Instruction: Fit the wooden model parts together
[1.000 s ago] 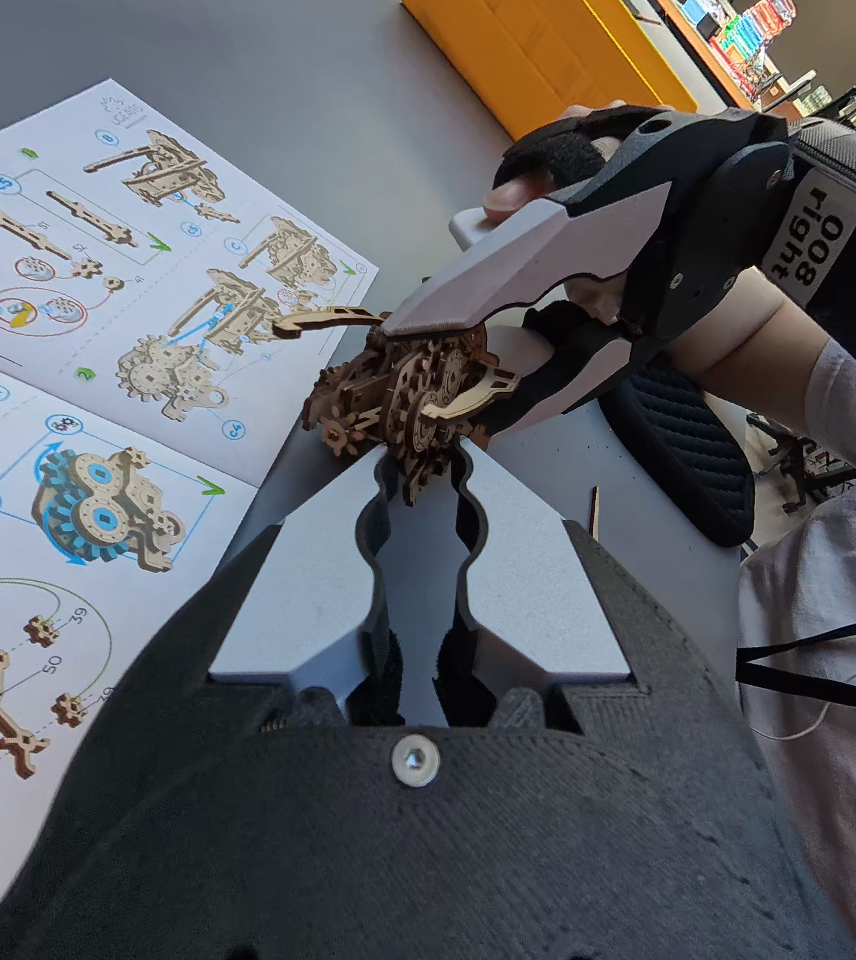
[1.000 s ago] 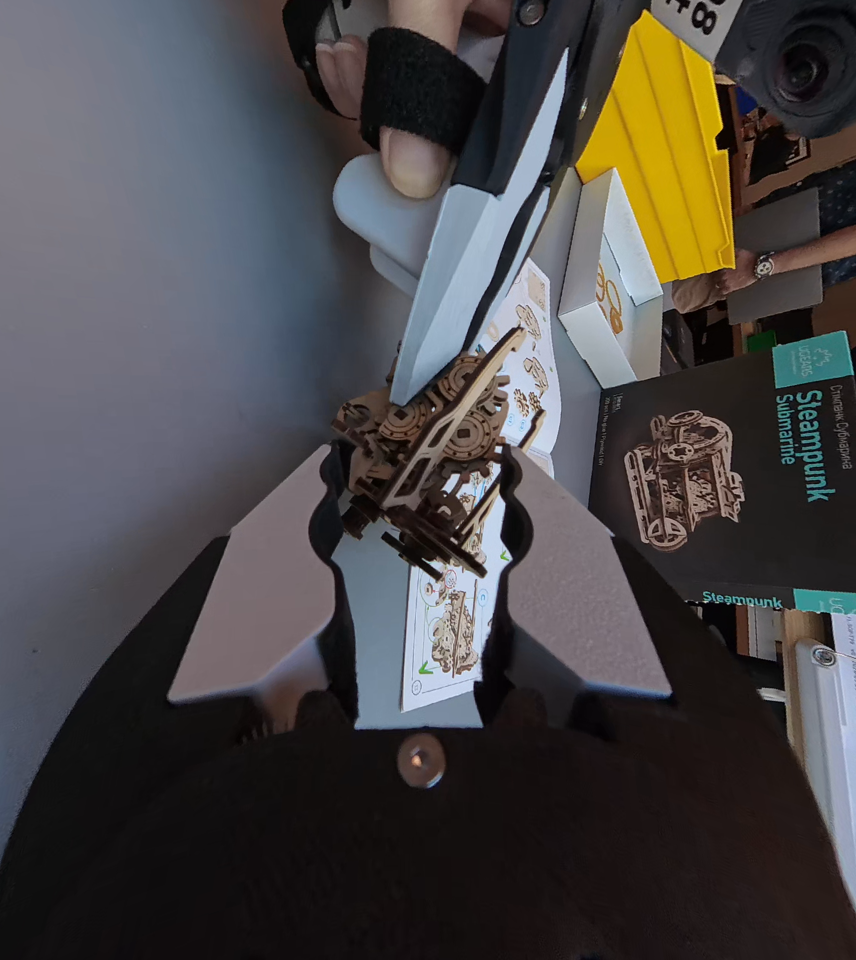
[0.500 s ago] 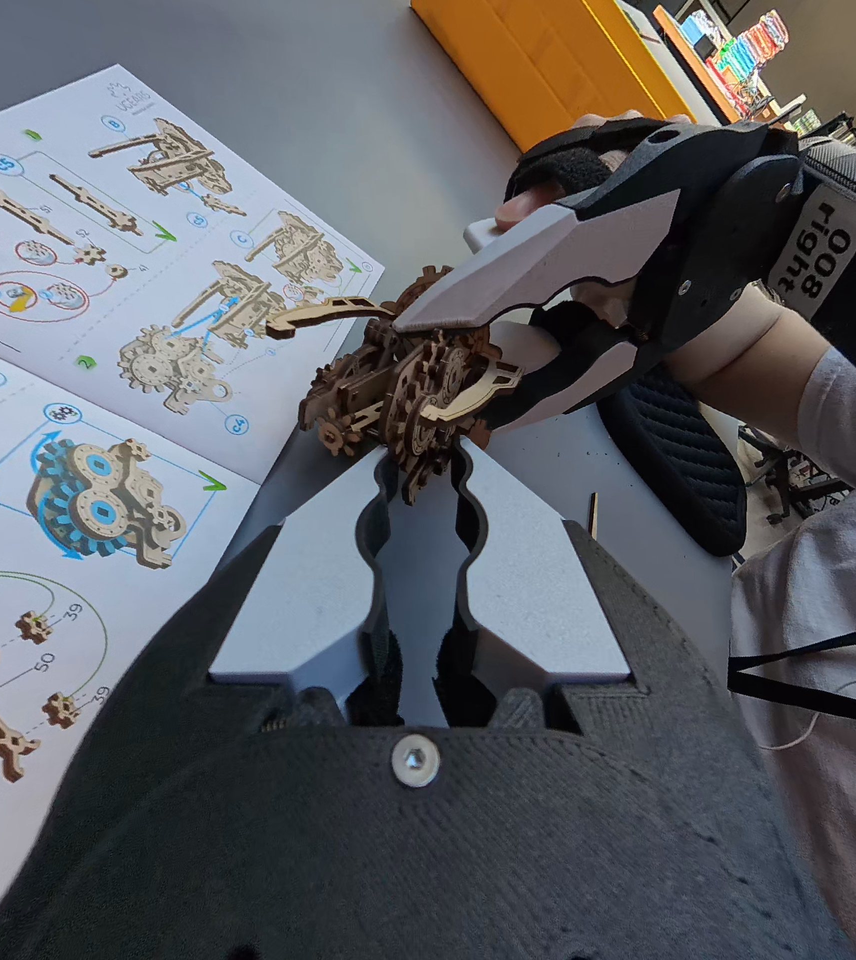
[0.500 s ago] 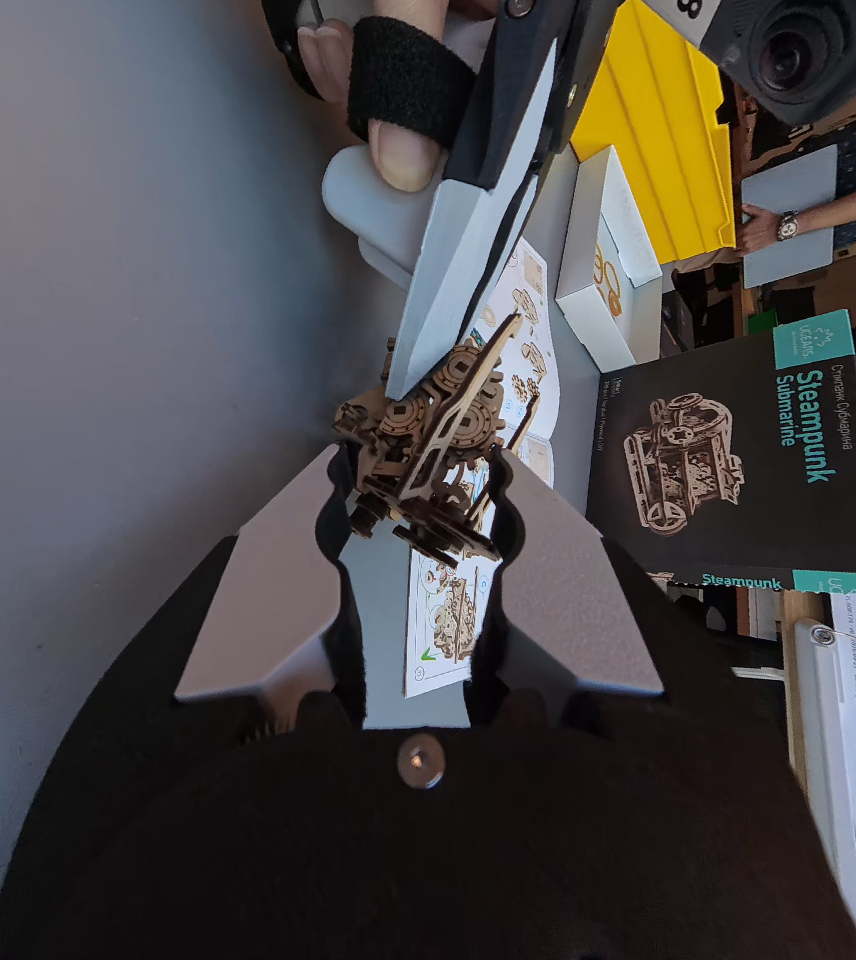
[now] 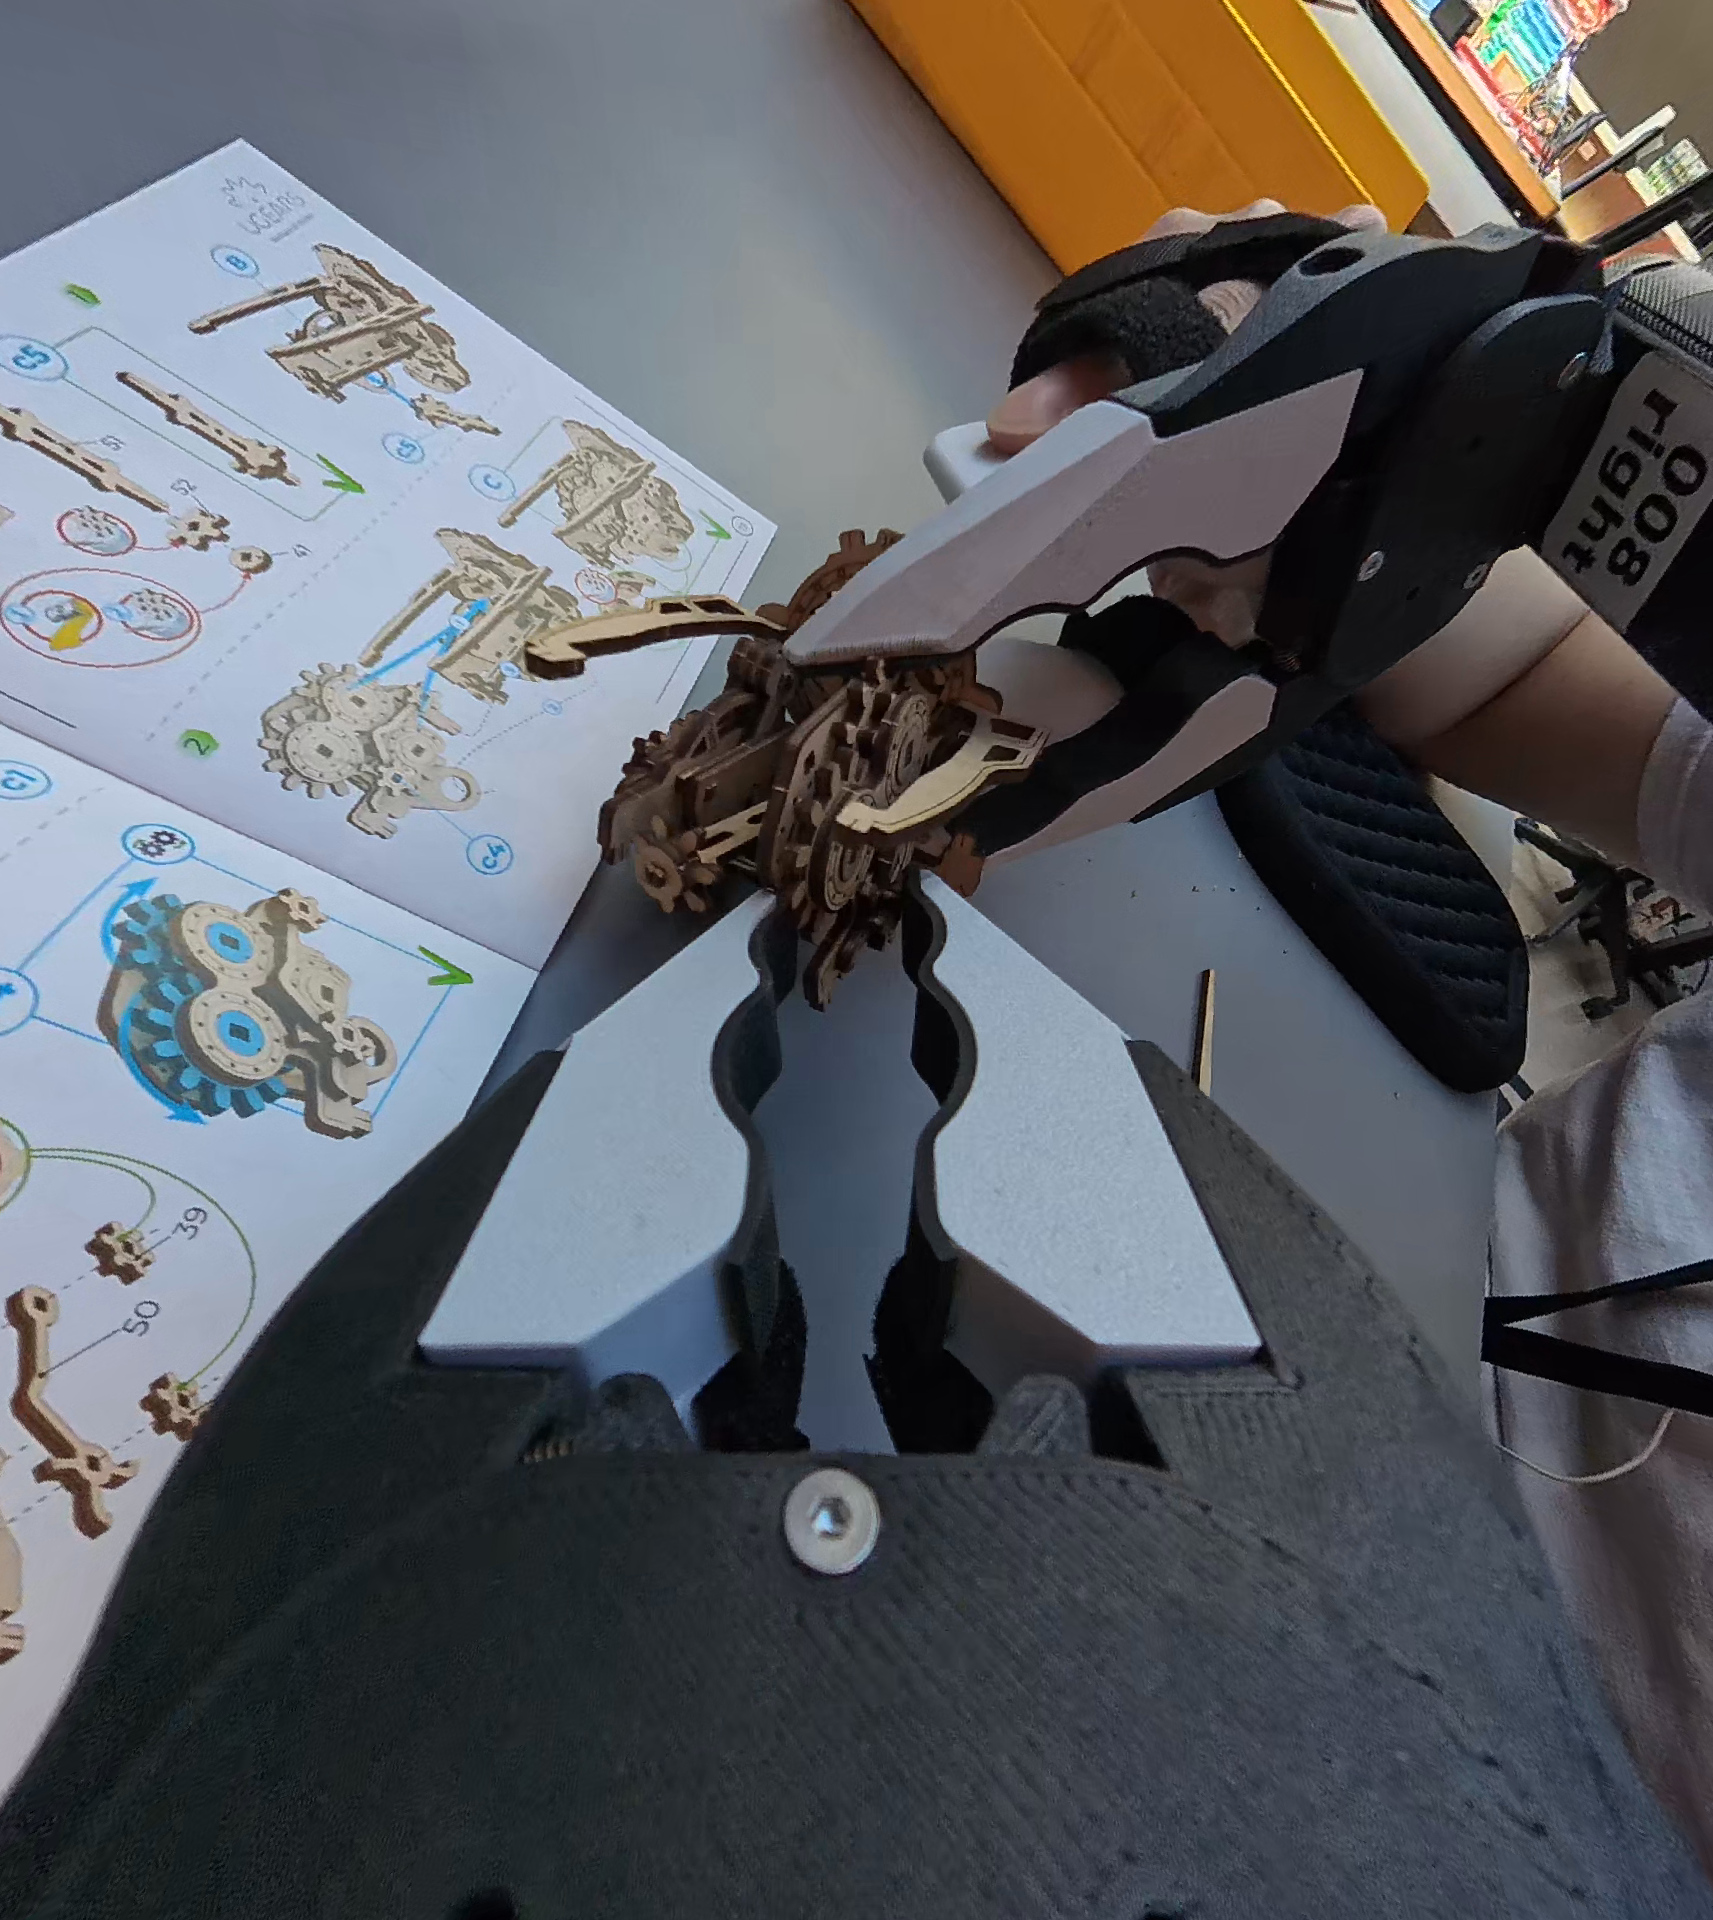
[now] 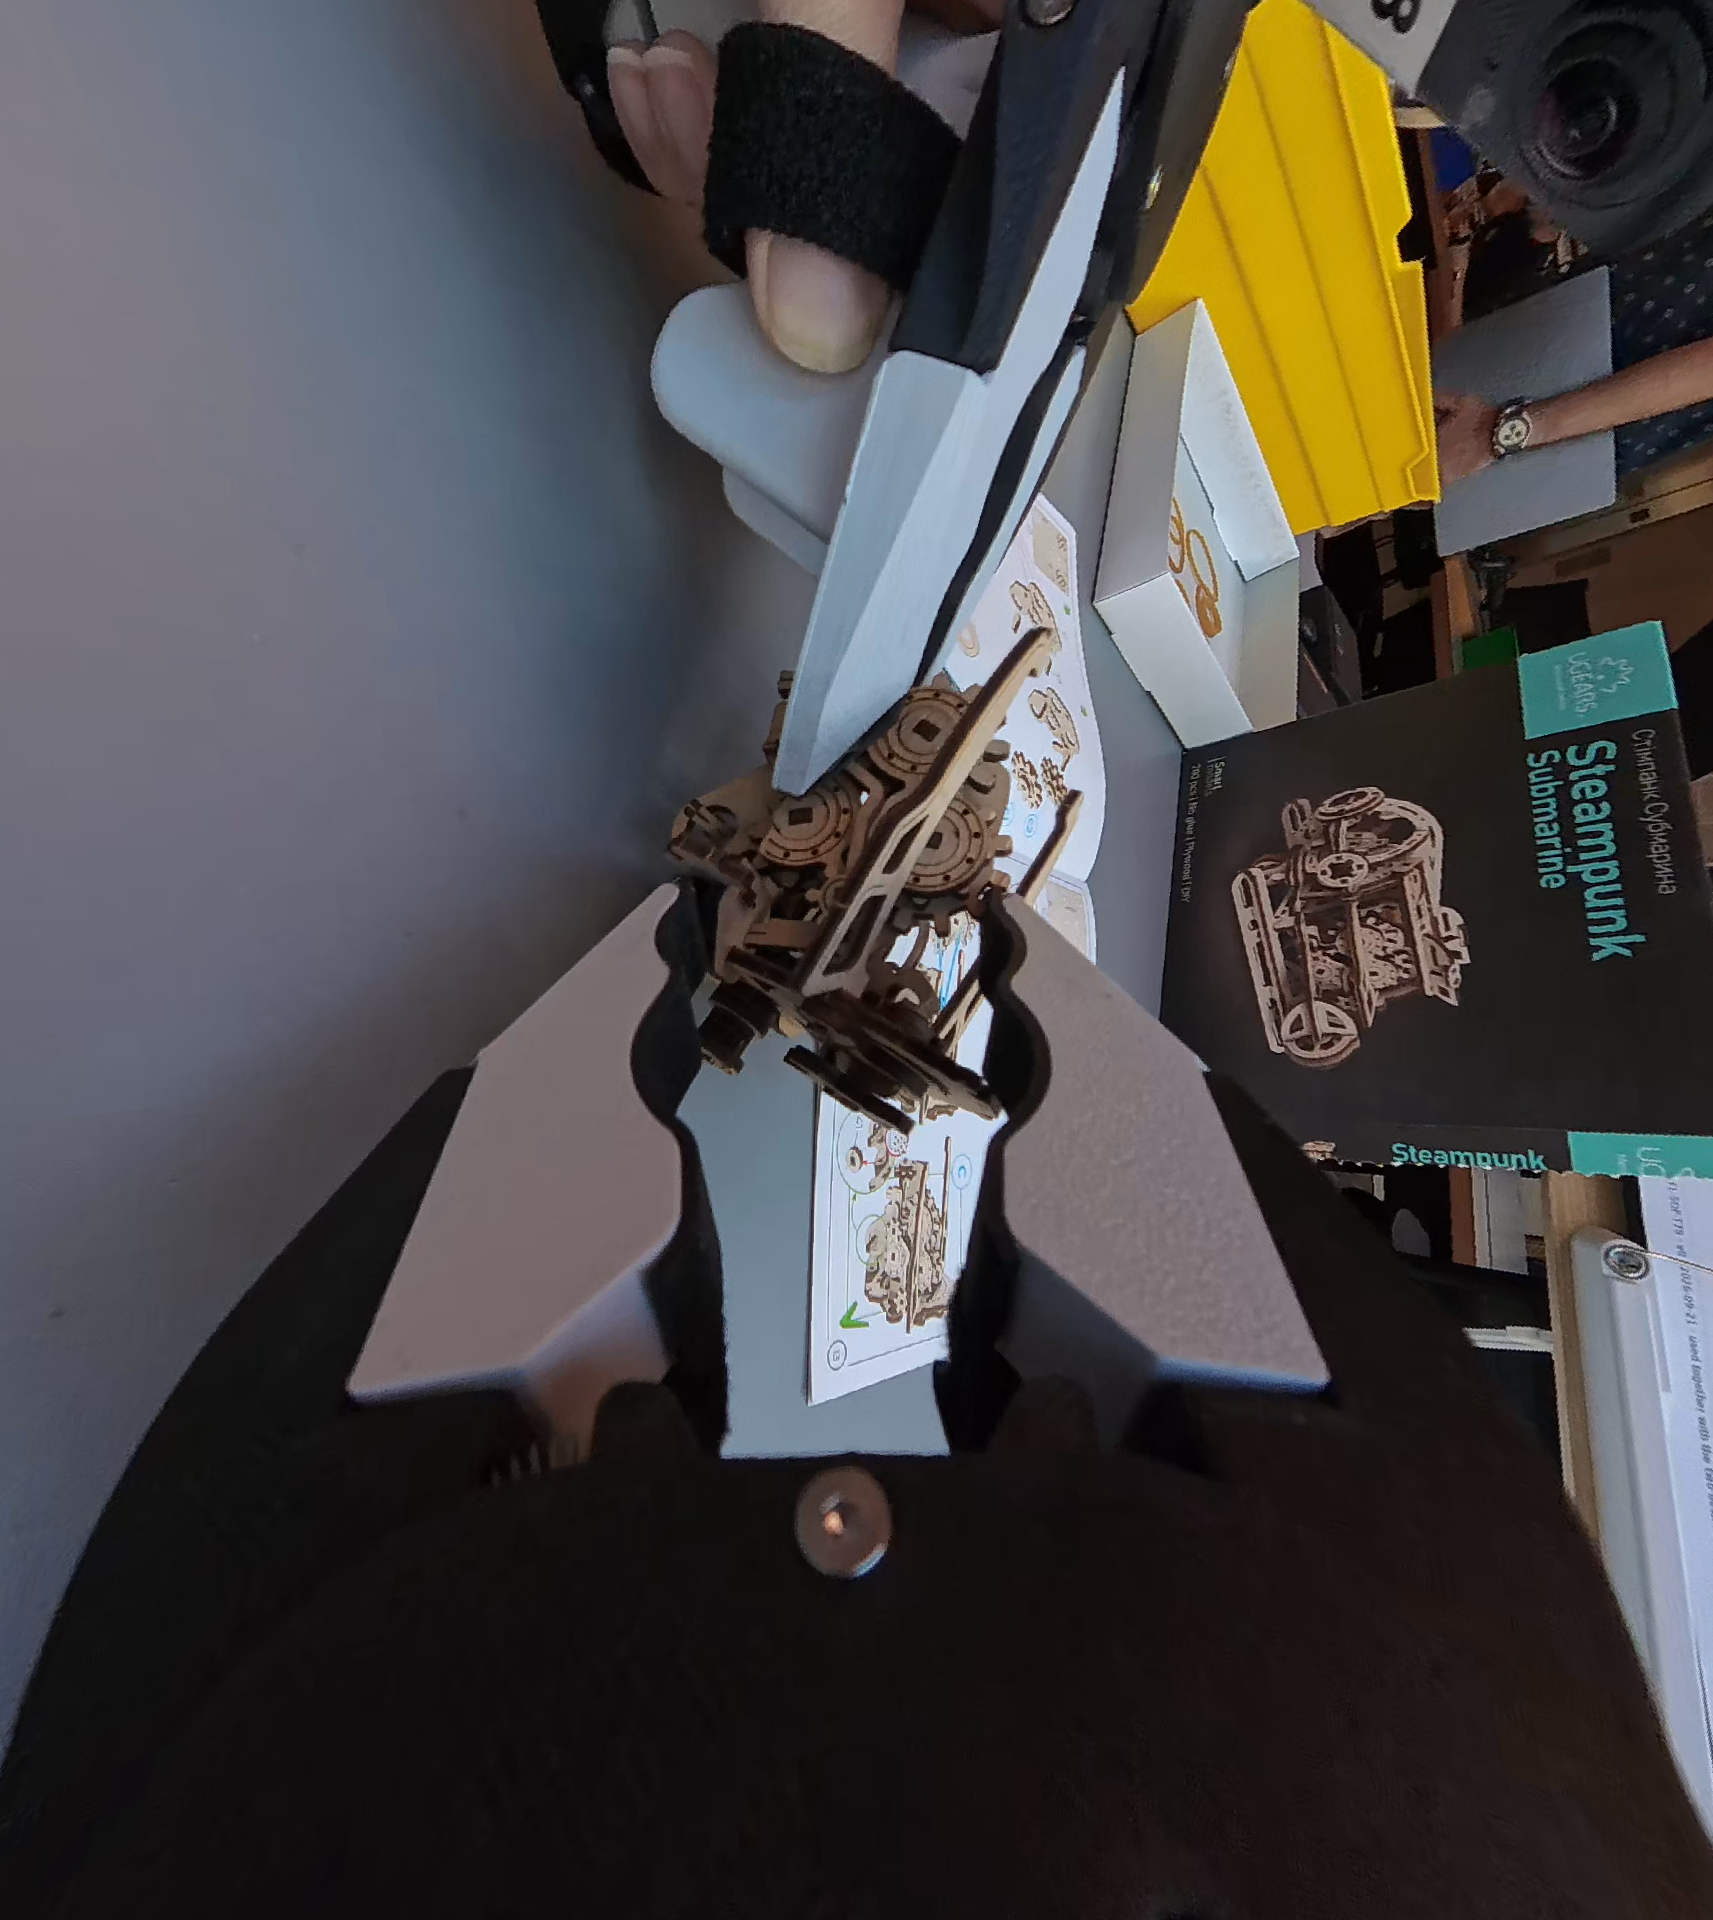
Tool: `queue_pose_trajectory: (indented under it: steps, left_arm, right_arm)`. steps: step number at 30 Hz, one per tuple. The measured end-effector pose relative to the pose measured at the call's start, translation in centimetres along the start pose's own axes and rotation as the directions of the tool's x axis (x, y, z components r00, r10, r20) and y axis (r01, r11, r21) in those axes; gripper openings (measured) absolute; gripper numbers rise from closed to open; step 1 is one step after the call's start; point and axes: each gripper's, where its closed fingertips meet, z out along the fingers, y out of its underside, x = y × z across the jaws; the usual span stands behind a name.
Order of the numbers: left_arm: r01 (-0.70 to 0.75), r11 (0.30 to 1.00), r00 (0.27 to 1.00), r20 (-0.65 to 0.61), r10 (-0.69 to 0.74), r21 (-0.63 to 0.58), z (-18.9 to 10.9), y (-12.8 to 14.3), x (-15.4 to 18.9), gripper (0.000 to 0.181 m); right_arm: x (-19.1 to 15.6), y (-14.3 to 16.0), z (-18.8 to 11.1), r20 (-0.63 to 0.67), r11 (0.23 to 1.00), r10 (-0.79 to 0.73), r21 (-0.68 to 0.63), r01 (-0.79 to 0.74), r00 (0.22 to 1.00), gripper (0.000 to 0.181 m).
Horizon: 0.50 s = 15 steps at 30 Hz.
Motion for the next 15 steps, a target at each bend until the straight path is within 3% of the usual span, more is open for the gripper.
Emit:
queue_pose_trajectory:
  steps: [15]
  left_arm:
    - [-0.035, 0.999, 0.999, 0.012, 0.036, -0.035, -0.06, 0.22, 0.09, 0.019]
  right_arm:
    - [-0.23, -0.25, 0.03, 0.009, 0.997, -0.078, -0.011, 0.078, 0.997, 0.057]
